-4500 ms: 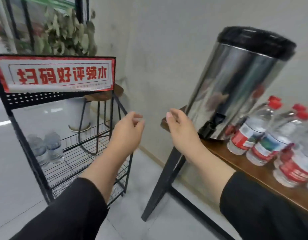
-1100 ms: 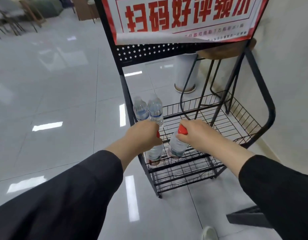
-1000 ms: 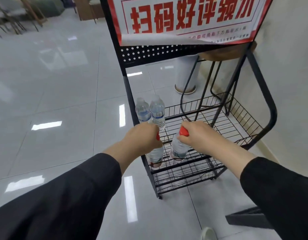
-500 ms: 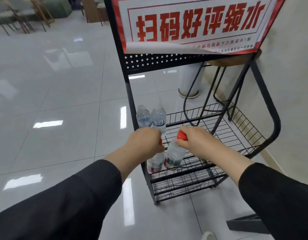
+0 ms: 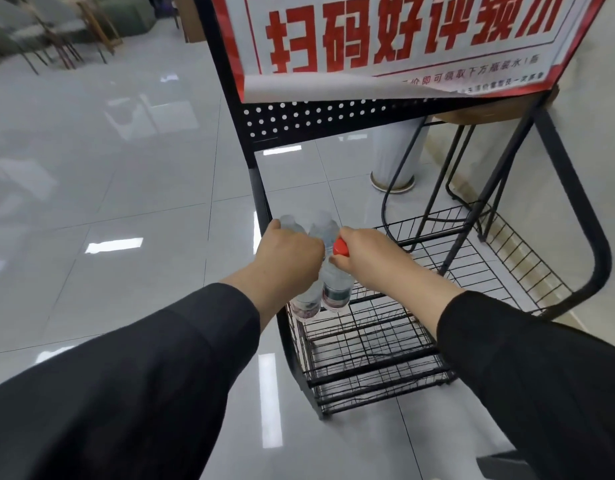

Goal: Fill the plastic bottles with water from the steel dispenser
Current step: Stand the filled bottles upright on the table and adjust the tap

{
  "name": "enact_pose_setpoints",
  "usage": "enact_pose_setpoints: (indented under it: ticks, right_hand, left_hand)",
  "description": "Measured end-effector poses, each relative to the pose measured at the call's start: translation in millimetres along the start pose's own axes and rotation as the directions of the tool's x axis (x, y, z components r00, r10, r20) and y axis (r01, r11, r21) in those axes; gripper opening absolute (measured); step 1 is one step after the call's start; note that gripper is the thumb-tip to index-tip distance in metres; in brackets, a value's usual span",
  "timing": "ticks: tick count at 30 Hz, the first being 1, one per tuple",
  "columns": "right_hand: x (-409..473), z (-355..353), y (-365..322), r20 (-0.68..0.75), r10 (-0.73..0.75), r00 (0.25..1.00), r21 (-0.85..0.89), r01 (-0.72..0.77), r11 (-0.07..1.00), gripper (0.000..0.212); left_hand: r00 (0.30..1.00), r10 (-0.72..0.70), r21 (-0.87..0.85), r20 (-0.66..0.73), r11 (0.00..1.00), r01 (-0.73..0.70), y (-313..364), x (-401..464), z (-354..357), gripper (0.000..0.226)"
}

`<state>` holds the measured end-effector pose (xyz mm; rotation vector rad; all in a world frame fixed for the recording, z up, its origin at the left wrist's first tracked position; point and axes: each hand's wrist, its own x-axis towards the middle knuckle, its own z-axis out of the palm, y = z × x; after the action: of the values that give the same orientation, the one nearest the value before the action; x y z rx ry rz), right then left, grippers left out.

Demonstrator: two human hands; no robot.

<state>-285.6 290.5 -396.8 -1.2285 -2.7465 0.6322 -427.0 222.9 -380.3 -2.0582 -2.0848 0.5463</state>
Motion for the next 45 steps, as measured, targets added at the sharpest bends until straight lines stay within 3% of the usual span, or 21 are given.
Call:
enact_pose_setpoints:
  ticks: [12, 16, 20, 28, 34, 37, 45]
  right_hand:
    - [27.1, 3.5, 1.8, 0.009, -0.001, 1.000, -0.089, 0.002, 0.996, 0.042]
    - [27.0, 5.8, 0.6, -0.011, -0.007, 1.000, -0.134, 0.005, 0.991, 0.045]
    - [27.0, 4.5, 0.6, -0.016, 0.005, 1.000, -0.150, -0.008, 0.989, 0.047]
    - [23.1, -3.1, -1.7, 0.009, 0.035, 0.999, -0.133, -0.033, 0.991, 0.060]
    - [17.7, -6.2, 1.2, 0.035, 0.071, 0.997, -0.085, -0.068, 0.994, 0.058]
    - [11.2, -10.8, -0.8, 0.000, 0.083, 0.997, -0.049, -0.083, 0.995, 0.054]
    - [-61.7, -41.9, -9.0, -0.200, 0.228, 0.953, 0.147, -0.200, 0.969, 0.051]
  left_hand:
    - [0.992, -0.033, 0.091, 0.125, 0.996, 0.022, -6.6, 6.5, -20.6, 0.030]
    - [0.990, -0.023, 0.102, 0.137, 0.995, 0.009, -9.5, 6.7, -21.4, 0.009]
    - [0.986, -0.019, 0.092, 0.165, 0.996, 0.004, -11.1, 9.3, -20.1, 0.021]
    - [0.993, 0.014, 0.048, 0.121, 0.999, -0.020, -15.7, 9.5, -11.7, 0.014]
    - [0.991, 0.056, 0.026, 0.119, 0.998, -0.060, -16.1, 3.9, -14.3, 0.035]
    - [0.996, 0.051, -0.017, 0.071, 0.999, -0.050, -16.0, -1.1, -18.1, 0.046]
    - [0.967, -0.047, -0.233, -0.249, 0.972, -0.013, -7.7, -29.5, -62.0, 0.029]
